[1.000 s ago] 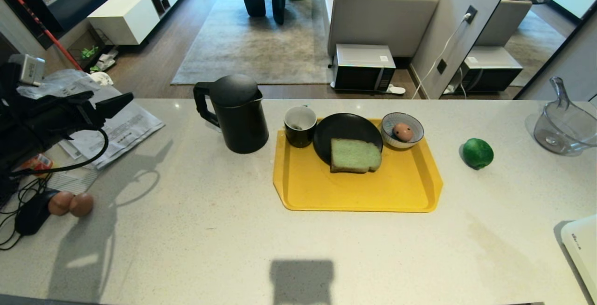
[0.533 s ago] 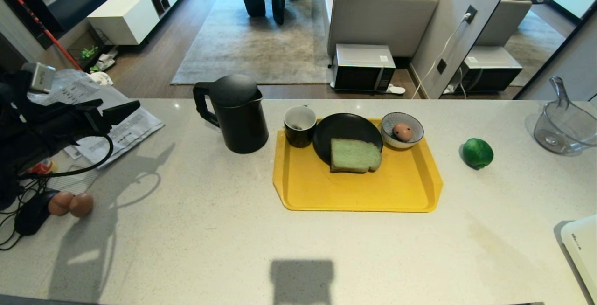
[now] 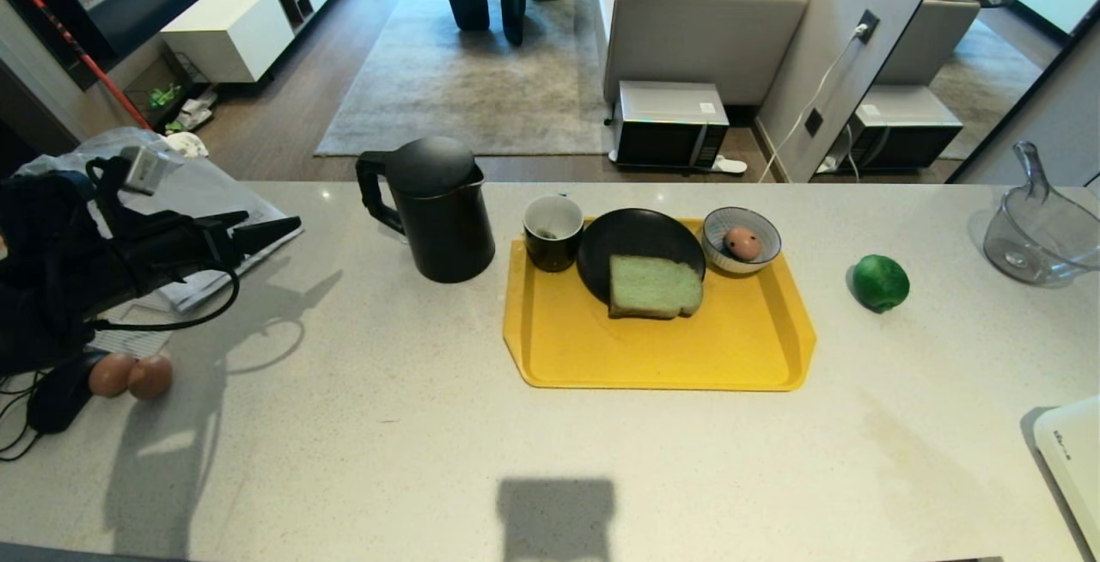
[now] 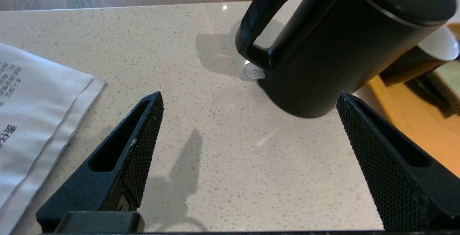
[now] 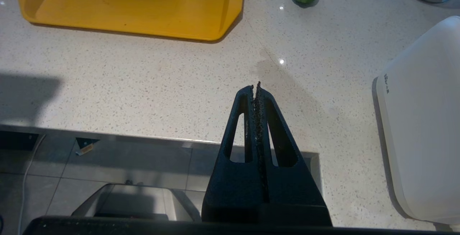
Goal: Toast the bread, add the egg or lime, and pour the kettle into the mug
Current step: Pick up the kettle
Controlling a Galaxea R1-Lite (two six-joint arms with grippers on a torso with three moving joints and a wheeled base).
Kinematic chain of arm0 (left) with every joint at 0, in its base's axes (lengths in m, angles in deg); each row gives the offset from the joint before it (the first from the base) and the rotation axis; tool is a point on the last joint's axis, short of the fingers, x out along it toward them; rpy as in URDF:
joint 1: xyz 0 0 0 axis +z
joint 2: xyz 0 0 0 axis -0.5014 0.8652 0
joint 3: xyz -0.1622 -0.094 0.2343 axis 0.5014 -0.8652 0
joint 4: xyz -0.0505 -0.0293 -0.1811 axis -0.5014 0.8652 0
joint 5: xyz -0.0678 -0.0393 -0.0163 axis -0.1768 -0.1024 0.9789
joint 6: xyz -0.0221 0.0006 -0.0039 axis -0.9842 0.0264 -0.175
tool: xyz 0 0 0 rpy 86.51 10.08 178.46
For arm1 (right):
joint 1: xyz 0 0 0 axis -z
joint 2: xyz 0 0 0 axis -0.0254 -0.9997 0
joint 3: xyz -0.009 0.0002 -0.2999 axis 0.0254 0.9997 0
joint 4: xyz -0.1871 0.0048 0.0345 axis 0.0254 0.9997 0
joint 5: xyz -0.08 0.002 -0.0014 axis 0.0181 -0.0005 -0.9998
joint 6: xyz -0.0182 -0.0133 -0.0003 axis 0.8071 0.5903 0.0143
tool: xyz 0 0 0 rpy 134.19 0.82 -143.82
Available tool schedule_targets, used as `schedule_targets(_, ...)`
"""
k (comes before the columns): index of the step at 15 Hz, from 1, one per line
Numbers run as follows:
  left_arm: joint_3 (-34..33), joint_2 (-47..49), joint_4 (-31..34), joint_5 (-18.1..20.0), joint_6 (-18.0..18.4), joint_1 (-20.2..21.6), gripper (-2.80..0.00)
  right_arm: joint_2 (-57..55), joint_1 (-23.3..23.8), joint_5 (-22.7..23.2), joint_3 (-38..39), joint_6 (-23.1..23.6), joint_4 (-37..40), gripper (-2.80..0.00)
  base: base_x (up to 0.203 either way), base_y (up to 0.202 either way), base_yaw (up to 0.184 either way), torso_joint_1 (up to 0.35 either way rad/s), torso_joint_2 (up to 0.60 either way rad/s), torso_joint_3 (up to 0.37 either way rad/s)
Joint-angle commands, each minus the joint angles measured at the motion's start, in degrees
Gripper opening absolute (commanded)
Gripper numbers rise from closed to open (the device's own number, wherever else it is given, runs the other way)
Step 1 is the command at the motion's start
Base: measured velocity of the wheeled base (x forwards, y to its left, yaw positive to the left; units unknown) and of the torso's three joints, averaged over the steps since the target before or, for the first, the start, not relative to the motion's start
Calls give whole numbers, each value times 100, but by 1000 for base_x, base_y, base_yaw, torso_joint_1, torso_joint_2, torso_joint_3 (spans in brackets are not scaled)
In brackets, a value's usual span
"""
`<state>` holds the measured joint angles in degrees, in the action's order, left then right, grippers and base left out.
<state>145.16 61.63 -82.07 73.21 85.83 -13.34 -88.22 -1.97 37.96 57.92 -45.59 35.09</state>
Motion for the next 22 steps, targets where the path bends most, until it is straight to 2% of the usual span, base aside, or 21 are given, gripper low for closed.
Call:
schedule_targets(1,395,291,529,42,347,-16,0,-6,0,2,0,3,2,-280,0,0,0,0,0,0)
schedule_targets(3,644,416,856,-2,526,-50,0,-5,-2,2,0,3,2,-280,0,0,0,0,0,0)
schedule_targets(7,1055,719,924,-229,564,-161,0,-5,-2,2,0,3,2,-280,0,0,0,0,0,0)
schedule_targets(11,1788,1079,1129,-268,695,-261,0,-5,-2,2,0,3,2,-280,0,0,0,0,0,0)
schedule_targets(15,2376,1451,1490,-300,716,-370,0,-5,-2,2,0,3,2,-280,0,0,0,0,0,0)
schedule_targets(22,3265,1971,1734,-301,705,-521,0,-5,-2,2,0,3,2,-280,0,0,0,0,0,0)
